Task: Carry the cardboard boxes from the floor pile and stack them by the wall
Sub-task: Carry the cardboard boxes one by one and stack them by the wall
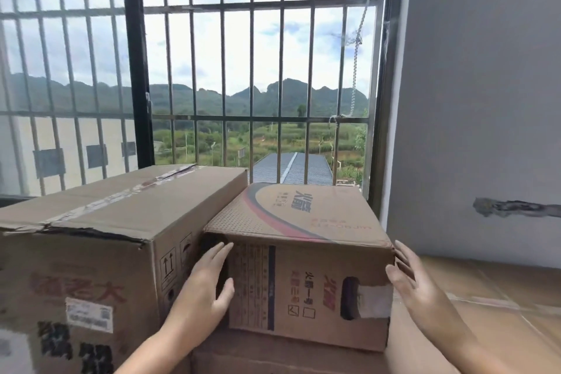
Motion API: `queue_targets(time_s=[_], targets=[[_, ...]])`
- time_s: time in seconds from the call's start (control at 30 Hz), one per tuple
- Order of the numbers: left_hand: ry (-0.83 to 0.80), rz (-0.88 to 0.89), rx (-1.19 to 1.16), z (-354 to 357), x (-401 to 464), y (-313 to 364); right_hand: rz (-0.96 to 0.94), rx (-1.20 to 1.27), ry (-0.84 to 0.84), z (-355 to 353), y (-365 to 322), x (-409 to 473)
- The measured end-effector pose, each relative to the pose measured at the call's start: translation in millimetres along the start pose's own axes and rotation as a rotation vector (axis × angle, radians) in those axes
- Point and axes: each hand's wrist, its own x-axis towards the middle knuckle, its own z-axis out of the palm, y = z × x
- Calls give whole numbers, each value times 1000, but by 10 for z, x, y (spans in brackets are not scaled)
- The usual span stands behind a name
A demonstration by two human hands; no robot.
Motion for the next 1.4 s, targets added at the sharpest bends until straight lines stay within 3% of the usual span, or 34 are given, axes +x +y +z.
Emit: queue_targets(time_s=[0.13, 0.27, 0.4, 0.5, 0.87, 1.1, 1.27, 1.4], targets=[[-112, -133, -260, -49, -323, 134, -82, -87, -49, -107, 9, -366], [-134, -193, -382, 56, -654, 232, -11, -169, -106, -114, 223, -764], [-193, -182, -483, 219, -918, 281, 66, -116, -12, -102, 388, -1275], [-380, -170, -579, 391, -1081, 215, 171, -101, 98, -50, 408, -1698], [-996, -66, -743, 661, -1959, 90, 615, -82, 752, 788, 192, -4126], [-1303, 67, -805, 575, -2791, 695, 888, -100, 1215, 1466, -318, -5649], [-1551, 223, -814, 439, -3537, 1228, 961, -10, 1568, 1728, -683, -6439], [-1660, 297, -803, 278, -4199, 1720, 998, 37, 1741, 1726, -1016, -7142]])
